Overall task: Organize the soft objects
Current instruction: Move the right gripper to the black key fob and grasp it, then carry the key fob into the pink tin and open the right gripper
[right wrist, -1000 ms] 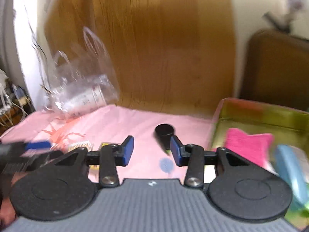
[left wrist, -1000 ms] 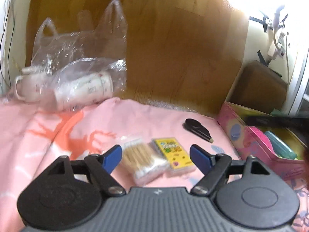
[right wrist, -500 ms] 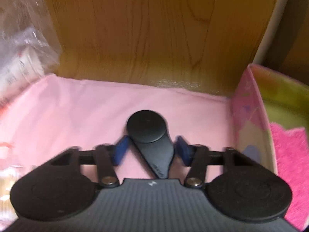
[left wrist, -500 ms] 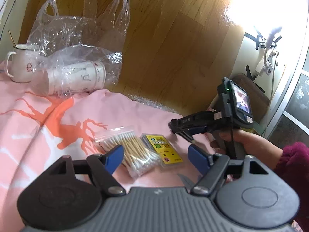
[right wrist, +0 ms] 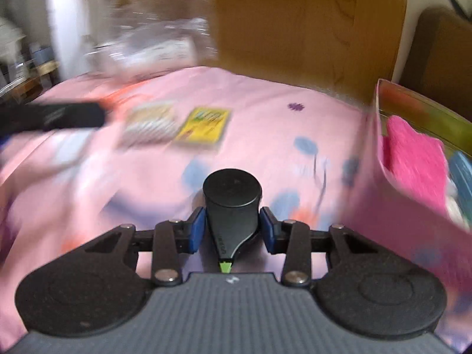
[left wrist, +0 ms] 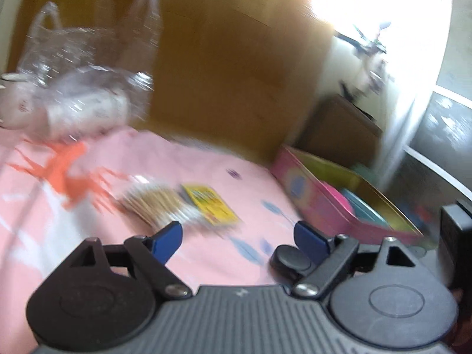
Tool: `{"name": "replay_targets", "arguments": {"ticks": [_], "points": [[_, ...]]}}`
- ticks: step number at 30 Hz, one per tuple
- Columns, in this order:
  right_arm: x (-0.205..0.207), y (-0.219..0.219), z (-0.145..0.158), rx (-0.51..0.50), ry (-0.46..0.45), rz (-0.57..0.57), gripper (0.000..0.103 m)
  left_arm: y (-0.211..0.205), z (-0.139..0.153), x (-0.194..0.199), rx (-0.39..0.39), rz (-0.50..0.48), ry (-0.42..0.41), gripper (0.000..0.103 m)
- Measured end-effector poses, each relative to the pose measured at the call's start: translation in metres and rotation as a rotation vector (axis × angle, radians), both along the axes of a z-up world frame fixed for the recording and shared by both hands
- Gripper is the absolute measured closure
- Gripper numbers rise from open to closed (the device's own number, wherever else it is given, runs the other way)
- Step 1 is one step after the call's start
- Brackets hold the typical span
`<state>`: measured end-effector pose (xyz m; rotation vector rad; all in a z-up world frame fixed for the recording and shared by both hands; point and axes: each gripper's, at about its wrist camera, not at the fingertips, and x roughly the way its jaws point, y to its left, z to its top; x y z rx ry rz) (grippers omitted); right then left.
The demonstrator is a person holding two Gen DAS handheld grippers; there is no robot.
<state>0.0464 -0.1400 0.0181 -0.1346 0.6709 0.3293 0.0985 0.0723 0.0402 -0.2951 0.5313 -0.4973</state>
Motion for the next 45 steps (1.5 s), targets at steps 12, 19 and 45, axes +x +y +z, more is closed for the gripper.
{"name": "replay_targets", "arguments": {"ticks": [12, 19, 45], "points": [[-0.096, -0.020, -0.019, 0.013, -0.120, 0.029, 0.052, -0.062, -0.018, -0.048, -0.115, -0.245, 0.330, 0.027], [-0.099, -0.030, -0.017, 0.087, -0.136, 0.008, 0.063, -0.097, -0.033, -0.044, -0.100, -0.238, 0.403, 0.062], [0.039, -0.189, 0.034, 0.166, -0.141, -0.345, 0.062, -0.300, 0.031, 0.092, 0.062, -0.419, 0.266, 0.046]]}}
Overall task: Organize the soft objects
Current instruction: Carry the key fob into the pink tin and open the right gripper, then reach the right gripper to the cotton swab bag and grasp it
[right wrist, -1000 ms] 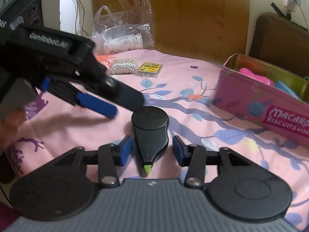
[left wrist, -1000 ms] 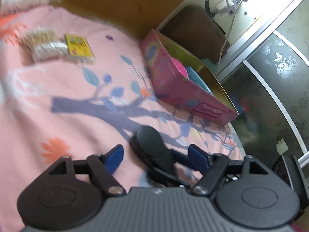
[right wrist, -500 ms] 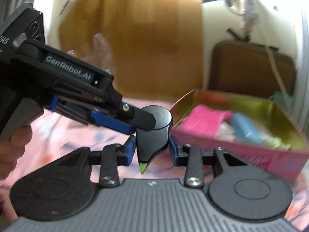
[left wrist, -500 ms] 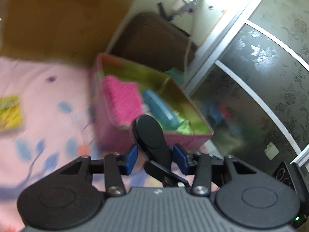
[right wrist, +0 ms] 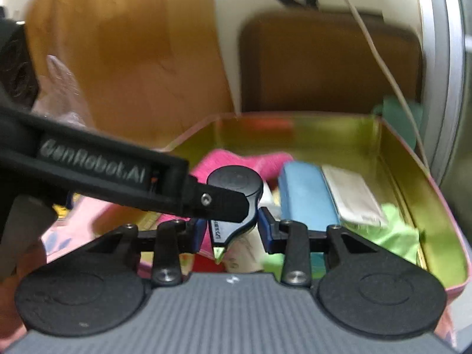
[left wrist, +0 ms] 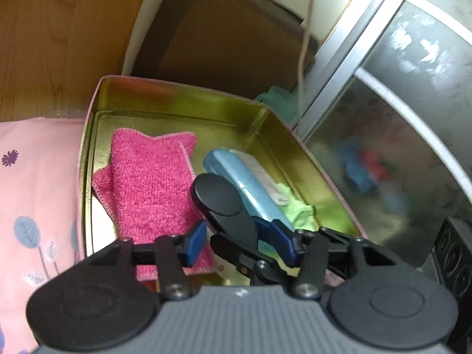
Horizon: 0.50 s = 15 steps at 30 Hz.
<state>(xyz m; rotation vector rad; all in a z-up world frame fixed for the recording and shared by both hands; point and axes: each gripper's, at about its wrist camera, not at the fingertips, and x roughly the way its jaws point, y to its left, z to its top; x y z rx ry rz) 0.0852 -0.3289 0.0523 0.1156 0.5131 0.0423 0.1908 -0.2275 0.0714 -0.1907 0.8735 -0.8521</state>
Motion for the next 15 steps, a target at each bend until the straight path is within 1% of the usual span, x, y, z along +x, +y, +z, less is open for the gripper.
{"name": "replay_targets", "arguments": {"ticks": [2, 4, 5, 8, 11, 13, 15], "points": [[0.009, -0.005, -0.004, -0.027, 0.025, -0.036, 0.062, -0.009, -0.005, 0.006, 0.027, 0.007, 0.004, 0.036], [0.014, -0.009, -0.007, -0.082, 0.021, -0.102, 0.061, -0.012, -0.006, 0.007, 0.037, 0.033, -0.011, 0.036], [0.014, -0.012, -0.007, -0.093, 0.015, -0.138, 0.060, -0.010, -0.005, 0.008, 0.034, 0.044, -0.019, 0.036], [0.000, -0.022, 0.000, -0.036, -0.038, -0.146, 0.059, 0.004, 0.006, 0.000, 0.013, 0.054, -0.046, 0.036], [-0.029, -0.015, 0.009, -0.026, -0.100, -0.134, 0.058, 0.035, 0.024, -0.016, 0.000, 0.083, -0.122, 0.036], [-0.045, -0.011, 0.013, 0.015, -0.129, -0.107, 0.058, 0.065, 0.034, -0.028, -0.035, 0.105, -0.152, 0.034], [-0.057, -0.002, 0.017, 0.061, -0.154, -0.061, 0.058, 0.103, 0.039, -0.041, -0.067, 0.138, -0.169, 0.033]]}}
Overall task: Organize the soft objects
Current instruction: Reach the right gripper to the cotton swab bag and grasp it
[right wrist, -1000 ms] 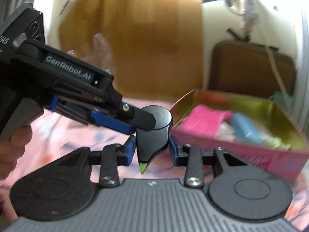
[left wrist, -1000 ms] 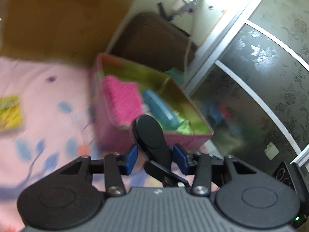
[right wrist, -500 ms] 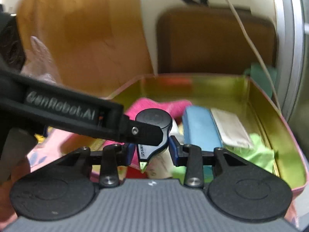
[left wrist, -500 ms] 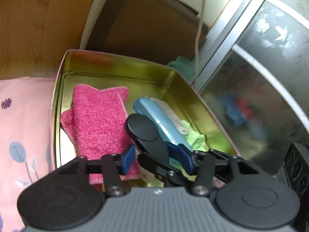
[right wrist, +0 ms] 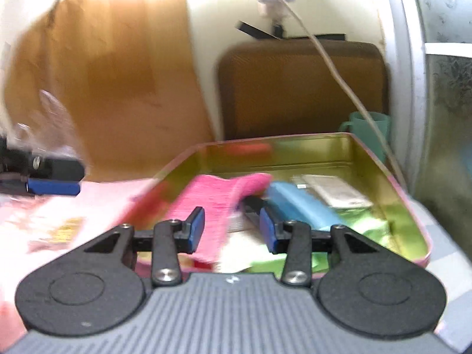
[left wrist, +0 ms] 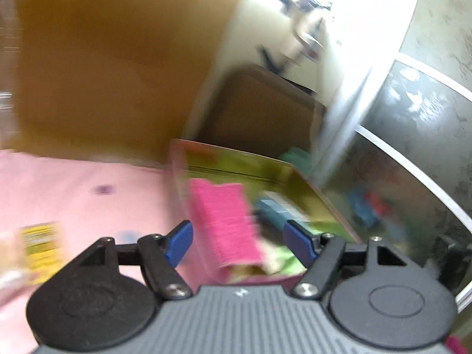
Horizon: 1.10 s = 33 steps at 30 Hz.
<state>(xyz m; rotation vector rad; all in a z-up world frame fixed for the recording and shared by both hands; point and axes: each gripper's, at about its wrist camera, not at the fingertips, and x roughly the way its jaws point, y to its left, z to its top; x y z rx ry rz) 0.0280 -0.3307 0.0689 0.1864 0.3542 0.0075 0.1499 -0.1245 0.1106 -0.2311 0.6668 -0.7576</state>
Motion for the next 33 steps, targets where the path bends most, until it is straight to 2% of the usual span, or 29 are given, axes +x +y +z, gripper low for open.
{"name": "replay_targets", "arguments": {"ticks": [4, 9, 11, 15, 19, 20, 24, 27, 31, 33], "points": [[-0.001, 0.034, 0.004, 0.037, -0.018, 0.140, 0.057, 0.088, -0.009, -0.030, 0.040, 0.168, -0.025, 0.033], [0.012, 0.108, -0.001, -0.001, 0.014, 0.323, 0.055, 0.193, -0.049, -0.047, 0.130, 0.423, 0.057, 0.035], [0.025, 0.137, -0.007, -0.020, 0.047, 0.366, 0.055, 0.226, -0.061, -0.051, 0.162, 0.518, 0.074, 0.035], [0.057, 0.196, -0.021, -0.027, 0.117, 0.471, 0.054, 0.272, -0.076, -0.053, 0.176, 0.653, 0.050, 0.035], [0.092, 0.253, -0.026, -0.143, 0.125, 0.522, 0.043, 0.294, -0.092, -0.052, 0.112, 0.680, 0.049, 0.035], [0.102, 0.263, -0.028, -0.169, 0.125, 0.527, 0.043, 0.296, -0.094, -0.051, 0.100, 0.682, 0.059, 0.035], [0.137, 0.290, -0.036, -0.255, 0.152, 0.525, 0.043, 0.292, -0.091, -0.054, 0.067, 0.665, 0.010, 0.035], [0.153, 0.299, -0.047, -0.282, 0.203, 0.548, 0.045, 0.293, -0.090, -0.057, 0.050, 0.664, -0.021, 0.035], [0.135, 0.296, -0.045, -0.254, 0.215, 0.594, 0.053, 0.295, -0.089, -0.059, 0.031, 0.658, -0.024, 0.034], [0.107, 0.291, -0.044, -0.241, 0.219, 0.641, 0.053, 0.297, -0.090, -0.060, 0.019, 0.656, -0.024, 0.034]]}}
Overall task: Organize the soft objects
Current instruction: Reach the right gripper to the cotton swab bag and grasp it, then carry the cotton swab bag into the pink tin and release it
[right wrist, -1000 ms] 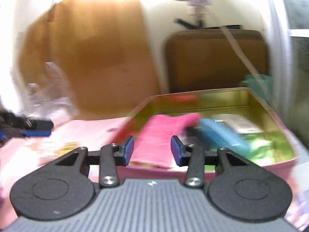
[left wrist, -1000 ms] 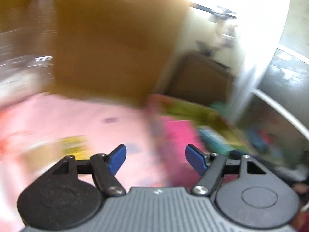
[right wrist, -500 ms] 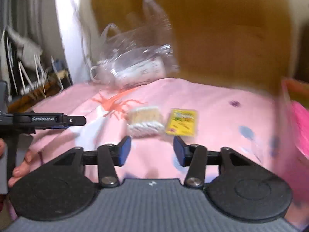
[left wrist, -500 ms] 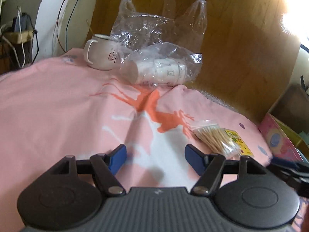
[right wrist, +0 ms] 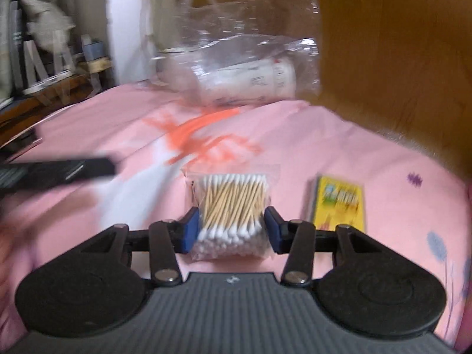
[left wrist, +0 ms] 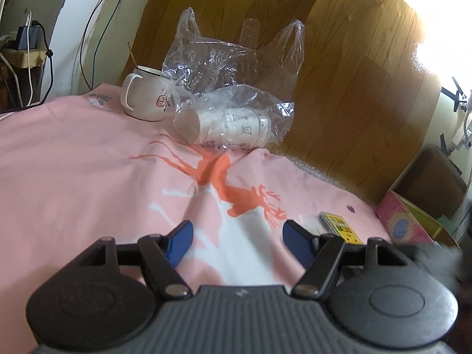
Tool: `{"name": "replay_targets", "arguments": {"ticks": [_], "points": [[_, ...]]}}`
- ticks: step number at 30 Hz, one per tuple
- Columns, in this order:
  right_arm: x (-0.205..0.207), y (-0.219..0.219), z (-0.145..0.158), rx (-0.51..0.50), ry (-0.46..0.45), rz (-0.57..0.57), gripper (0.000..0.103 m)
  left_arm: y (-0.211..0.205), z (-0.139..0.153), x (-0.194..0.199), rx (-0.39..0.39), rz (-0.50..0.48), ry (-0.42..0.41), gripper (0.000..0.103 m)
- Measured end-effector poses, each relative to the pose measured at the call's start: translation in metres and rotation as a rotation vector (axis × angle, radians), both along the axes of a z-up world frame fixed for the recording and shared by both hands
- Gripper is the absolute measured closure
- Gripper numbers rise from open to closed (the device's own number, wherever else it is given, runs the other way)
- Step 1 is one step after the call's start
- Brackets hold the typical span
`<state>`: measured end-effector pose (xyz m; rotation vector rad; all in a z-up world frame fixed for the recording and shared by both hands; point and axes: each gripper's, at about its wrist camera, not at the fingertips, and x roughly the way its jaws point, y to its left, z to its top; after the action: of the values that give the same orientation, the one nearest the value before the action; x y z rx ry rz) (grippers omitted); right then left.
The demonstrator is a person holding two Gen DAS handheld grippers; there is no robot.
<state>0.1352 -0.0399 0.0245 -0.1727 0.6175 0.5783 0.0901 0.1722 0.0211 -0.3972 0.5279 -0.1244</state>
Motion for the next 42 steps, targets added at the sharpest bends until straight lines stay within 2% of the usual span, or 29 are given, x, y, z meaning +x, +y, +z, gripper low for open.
{"name": "replay_targets", "arguments": {"ticks": [4, 7, 9, 11, 12, 15, 19, 23, 25, 26, 28, 30, 33, 35, 38, 42], "points": [[-0.074, -0.036, -0.002, 0.000, -0.017, 0.051, 0.052, 0.001, 0.000, -0.003, -0.014, -0.009, -0.013, 0.034], [-0.120, -0.071, -0.006, -0.051, -0.057, 0.004, 0.052, -0.004, 0.001, -0.003, -0.011, -0.055, -0.013, 0.034], [-0.152, -0.093, -0.010, -0.115, -0.114, -0.054, 0.049, -0.014, 0.003, -0.005, 0.004, -0.116, -0.007, 0.034], [-0.175, -0.114, -0.012, -0.125, -0.143, -0.132, 0.037, -0.035, 0.009, -0.014, 0.001, -0.189, -0.011, 0.034], [-0.184, -0.125, -0.013, -0.107, -0.144, -0.171, 0.030, -0.046, 0.011, -0.018, -0.014, -0.234, -0.015, 0.033], [-0.204, -0.149, -0.014, -0.012, -0.126, -0.229, 0.025, -0.092, 0.019, -0.028, -0.040, -0.397, -0.019, 0.033], [-0.208, -0.154, -0.021, 0.007, -0.135, -0.250, 0.025, -0.151, 0.020, -0.030, -0.053, -0.557, 0.025, 0.033], [-0.205, -0.146, -0.026, 0.018, -0.132, -0.222, 0.025, -0.191, 0.013, -0.030, 0.013, -0.619, 0.079, 0.033], [-0.199, -0.142, -0.028, 0.015, -0.130, -0.206, 0.027, -0.203, 0.007, -0.032, 0.030, -0.642, 0.114, 0.037], [-0.196, -0.140, -0.029, 0.018, -0.119, -0.194, 0.030, -0.206, 0.005, -0.035, 0.027, -0.657, 0.126, 0.042], [-0.194, -0.140, -0.032, 0.031, -0.114, -0.196, 0.048, -0.213, -0.003, -0.039, 0.022, -0.691, 0.169, 0.042], [-0.194, -0.144, -0.030, 0.044, -0.119, -0.195, 0.052, -0.220, -0.002, -0.046, 0.071, -0.685, 0.144, 0.044], [-0.198, -0.155, -0.021, 0.076, -0.175, -0.224, 0.053, -0.219, 0.009, -0.044, 0.038, -0.692, 0.151, 0.044], [-0.197, -0.166, -0.011, 0.096, -0.225, -0.260, 0.053, -0.228, 0.025, -0.039, 0.032, -0.710, 0.117, 0.044], [-0.185, -0.188, 0.005, 0.098, -0.297, -0.327, 0.053, -0.254, 0.052, -0.024, 0.059, -0.746, 0.053, 0.044], [-0.158, -0.224, 0.022, 0.099, -0.339, -0.423, 0.052, -0.307, 0.077, 0.009, 0.096, -0.796, -0.002, 0.044]]}}
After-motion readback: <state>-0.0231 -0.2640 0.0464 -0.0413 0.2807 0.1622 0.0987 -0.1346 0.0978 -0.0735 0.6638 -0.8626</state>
